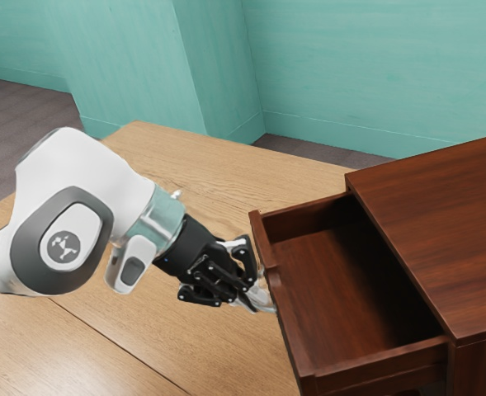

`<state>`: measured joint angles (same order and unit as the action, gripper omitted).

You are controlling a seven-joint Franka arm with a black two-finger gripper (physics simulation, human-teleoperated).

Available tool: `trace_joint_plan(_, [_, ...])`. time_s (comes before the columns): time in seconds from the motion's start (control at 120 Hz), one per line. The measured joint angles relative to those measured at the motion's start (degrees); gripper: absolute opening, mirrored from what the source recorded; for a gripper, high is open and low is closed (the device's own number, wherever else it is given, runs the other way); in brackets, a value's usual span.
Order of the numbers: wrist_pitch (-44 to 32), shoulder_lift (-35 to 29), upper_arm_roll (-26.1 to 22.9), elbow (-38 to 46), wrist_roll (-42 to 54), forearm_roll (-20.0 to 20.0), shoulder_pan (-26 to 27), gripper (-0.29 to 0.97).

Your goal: Pull the drawer handle with one arm to open the drawer

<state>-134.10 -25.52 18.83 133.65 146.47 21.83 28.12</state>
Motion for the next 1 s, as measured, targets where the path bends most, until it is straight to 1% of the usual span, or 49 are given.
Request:
trace_joint_plan(0.117, [0.1,-2.5,0.6,1.8,0.1,-1.2,0.0,-0.05])
trace_joint_plan(0.167, [0.2,-3.2,0.6,2.4,0.1,-1.1,0.0,-0.05])
trace_joint_plan(0.467, [-0.1,-4.9,0.8,3.6,1.2,-1.7,0.0,-0.03])
trace_joint_plan(0.808, [0.5,-5.3,0.8,3.3,0.7,-3.2,0.1,0.2])
trace_joint_plan(0.933, [0.7,-6.4,0.8,2.9,0.4,-3.3,-0.2,0.24])
trace_joint_plan(1.0, [1.4,-6.7,1.3,1.2,0.2,-3.7,-0.8,0.26])
